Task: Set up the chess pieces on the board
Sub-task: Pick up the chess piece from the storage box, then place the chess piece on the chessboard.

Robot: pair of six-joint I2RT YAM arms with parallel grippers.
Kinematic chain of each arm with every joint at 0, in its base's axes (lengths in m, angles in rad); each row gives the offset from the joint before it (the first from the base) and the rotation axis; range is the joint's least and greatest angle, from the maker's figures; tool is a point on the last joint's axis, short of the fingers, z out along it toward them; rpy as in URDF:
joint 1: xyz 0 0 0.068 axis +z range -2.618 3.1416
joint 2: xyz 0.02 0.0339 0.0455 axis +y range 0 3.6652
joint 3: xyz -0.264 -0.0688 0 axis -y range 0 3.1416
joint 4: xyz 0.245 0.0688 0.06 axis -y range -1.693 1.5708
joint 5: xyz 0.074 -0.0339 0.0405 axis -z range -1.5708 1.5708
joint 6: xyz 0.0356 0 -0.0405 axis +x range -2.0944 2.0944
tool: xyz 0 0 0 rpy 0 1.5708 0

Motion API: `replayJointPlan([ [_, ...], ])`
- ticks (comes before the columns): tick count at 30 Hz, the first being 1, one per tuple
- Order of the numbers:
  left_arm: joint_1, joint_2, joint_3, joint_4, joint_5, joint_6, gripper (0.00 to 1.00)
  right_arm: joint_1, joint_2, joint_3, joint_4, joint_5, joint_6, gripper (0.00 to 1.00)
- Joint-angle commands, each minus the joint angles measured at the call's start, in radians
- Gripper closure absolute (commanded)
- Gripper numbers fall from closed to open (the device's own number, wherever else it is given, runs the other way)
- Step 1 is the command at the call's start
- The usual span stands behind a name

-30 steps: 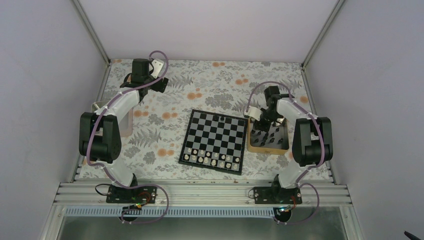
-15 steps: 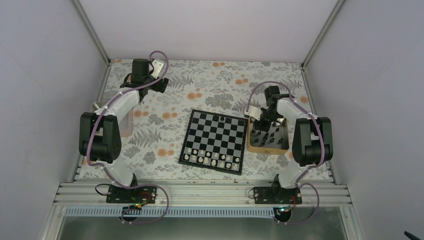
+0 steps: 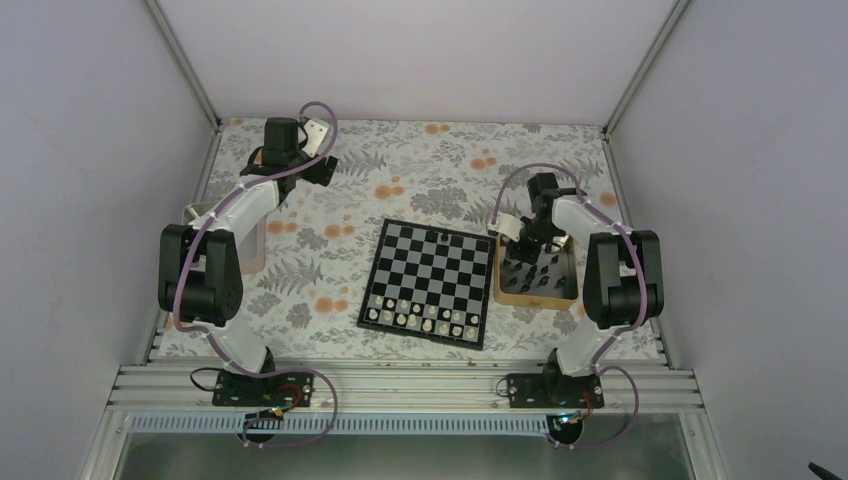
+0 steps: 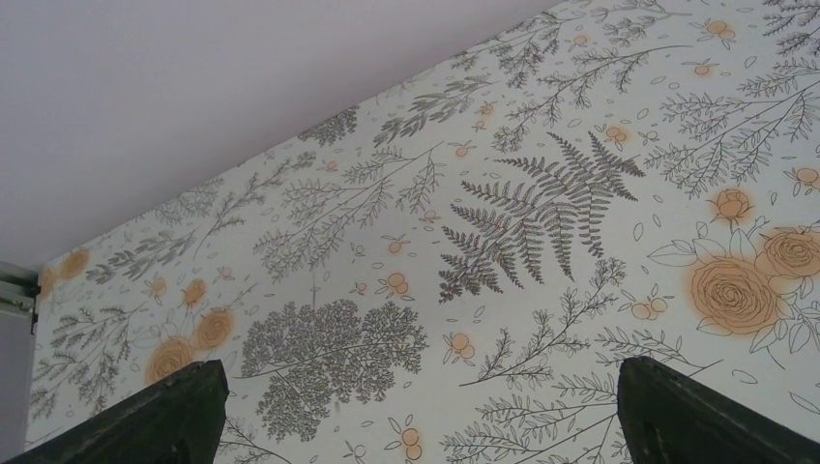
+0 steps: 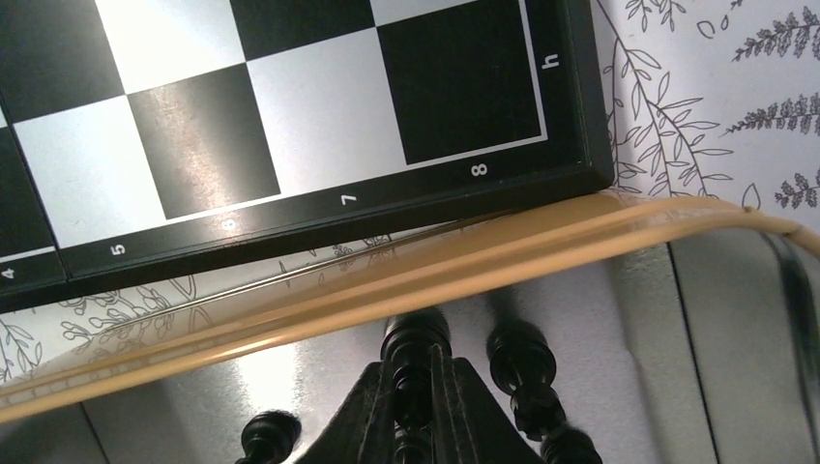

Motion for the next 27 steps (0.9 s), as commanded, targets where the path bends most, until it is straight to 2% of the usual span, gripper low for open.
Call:
replayJointPlan([
  [1, -0.001, 0.015, -0.002, 0.004, 0.017, 0.010, 0.00, 0.010, 0.001, 0.005, -0.008, -0.001, 0.006, 0.93],
  [8, -0.001, 0.013, -0.002, 0.004, 0.021, 0.012, 0.00, 0.009, -0.047, 0.075, -0.098, -0.022, 0.003, 0.95],
  [17, -0.001, 0.007, 0.007, -0.009, 0.032, 0.013, 0.00, 0.041, -0.020, 0.335, -0.280, -0.079, -0.030, 0.95],
  [21, -0.001, 0.008, 0.018, -0.017, 0.037, 0.013, 0.00, 0.093, 0.041, 0.425, -0.288, -0.087, -0.027, 0.94],
  [27, -0.001, 0.005, 0.025, -0.024, 0.028, 0.014, 0.00, 0.169, 0.135, 0.469, -0.232, -0.102, -0.010, 0.95],
])
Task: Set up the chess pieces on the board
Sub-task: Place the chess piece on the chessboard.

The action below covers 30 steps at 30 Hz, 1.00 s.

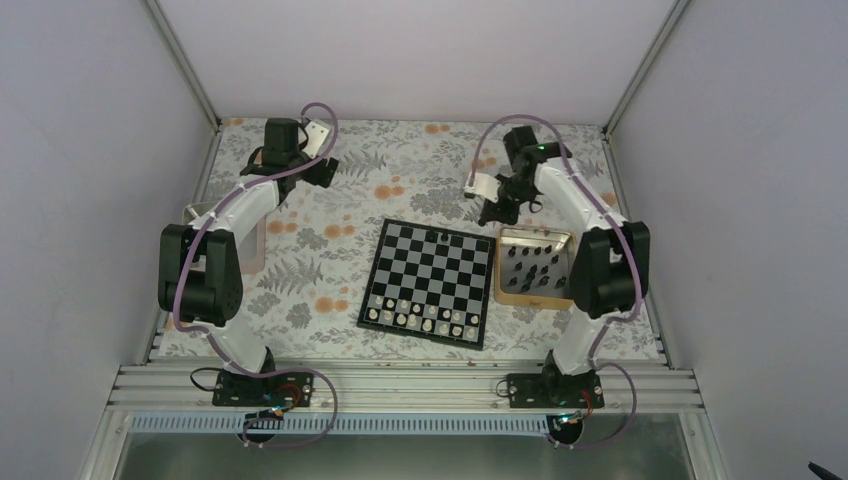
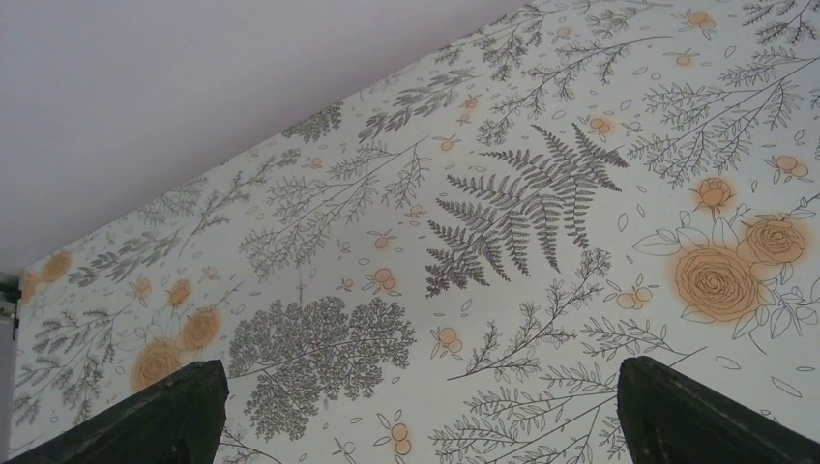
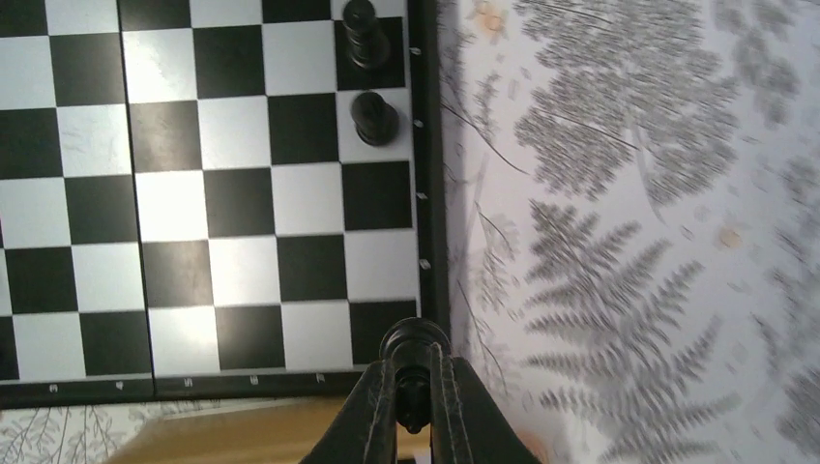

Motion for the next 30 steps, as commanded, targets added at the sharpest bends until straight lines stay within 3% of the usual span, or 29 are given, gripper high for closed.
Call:
replayJointPlan([
  [1, -0.001, 0.006, 0.027, -0.010, 0.001, 0.004, 0.00, 0.055, 0.081, 0.029, 0.018, -0.040, 0.002, 0.95],
  [30, 0.000, 0.012, 0.031, -0.014, 0.006, 0.003, 0.00, 0.157, 0.218, 0.019, 0.097, -0.004, 0.017, 0.93],
])
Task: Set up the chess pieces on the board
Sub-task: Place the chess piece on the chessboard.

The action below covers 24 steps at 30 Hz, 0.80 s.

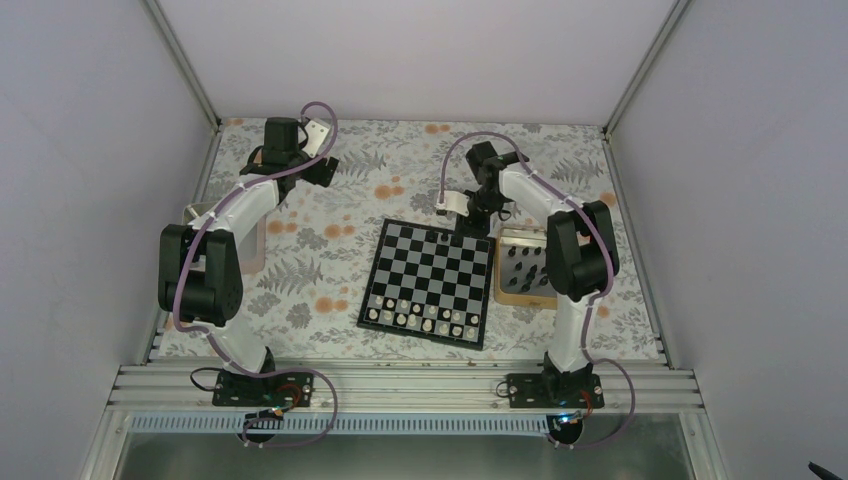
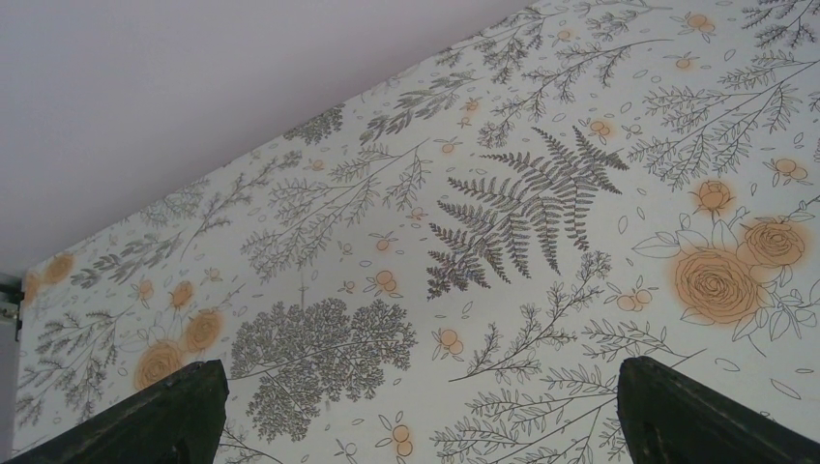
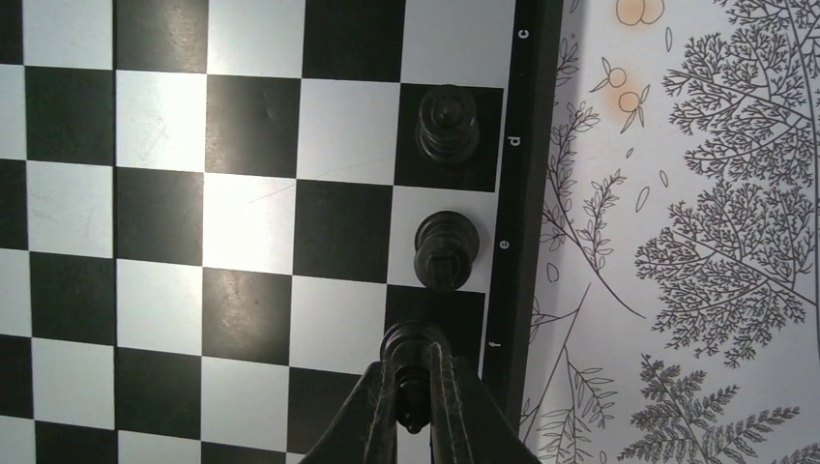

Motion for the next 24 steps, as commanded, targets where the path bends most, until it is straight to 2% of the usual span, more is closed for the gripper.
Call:
replayJointPlan([
  [1, -0.001, 0.012, 0.023, -0.005, 0.006, 0.002, 0.00, 0.011, 0.024, 0.006, 0.026, 0.017, 0.009, 0.93],
  [16, -0.001, 0.013, 0.016, 0.000, 0.013, 0.004, 0.00, 0.011, 0.049, -0.001, 0.029, 0.030, 0.011, 0.90],
  [24, -0.001, 0.017, 0.015, 0.001, 0.013, 0.004, 0.00, 0.005, 0.005, -0.007, 0.045, 0.020, 0.018, 0.63],
])
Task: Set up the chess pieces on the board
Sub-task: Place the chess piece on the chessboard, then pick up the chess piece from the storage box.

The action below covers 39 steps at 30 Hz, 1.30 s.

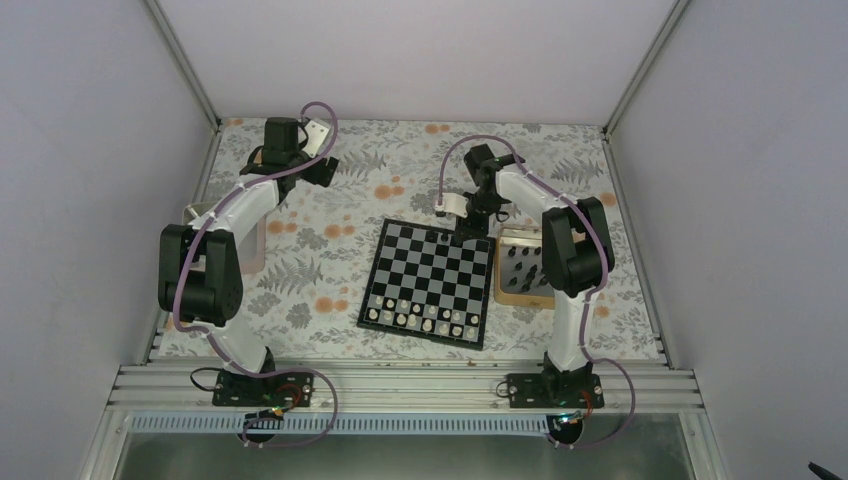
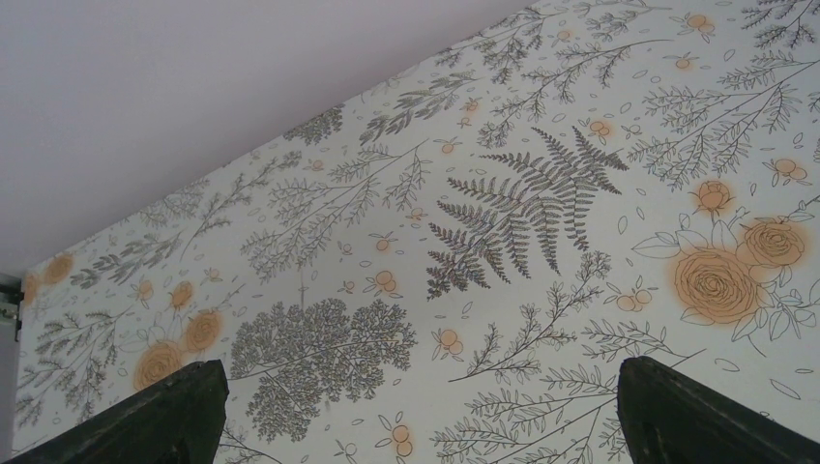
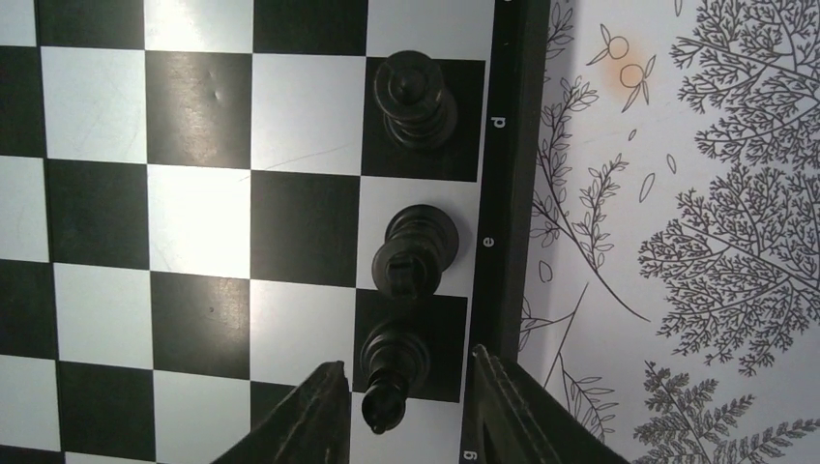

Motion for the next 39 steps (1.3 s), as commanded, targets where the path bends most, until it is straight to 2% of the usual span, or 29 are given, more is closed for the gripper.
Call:
replayJointPlan([
  [1, 0.000, 0.018, 0.016, -0.001, 0.013, 0.004, 0.00, 0.002, -0.046, -0.007, 0.011, -0.013, 0.004, 0.61],
  [6, 0.000, 0.021, 0.019, -0.002, 0.011, 0.004, 0.00, -0.026, -0.122, -0.014, -0.029, -0.030, 0.000, 0.59],
  [12, -0.001, 0.022, 0.025, -0.008, 0.011, 0.004, 0.00, -0.145, -0.238, -0.068, -0.085, -0.008, -0.019, 0.61],
  [20, -0.001, 0.043, 0.033, -0.011, 0.007, 0.002, 0.00, -0.283, -0.386, -0.283, -0.089, 0.129, -0.026, 0.63],
  [31, -0.001, 0.056, 0.039, -0.016, 0.006, 0.001, 0.00, -0.311, -0.431, -0.460, -0.039, 0.174, 0.000, 0.64],
  [39, -0.001, 0.059, 0.044, -0.020, 0.005, 0.001, 0.00, -0.361, -0.460, -0.498, -0.013, 0.194, -0.010, 0.65],
])
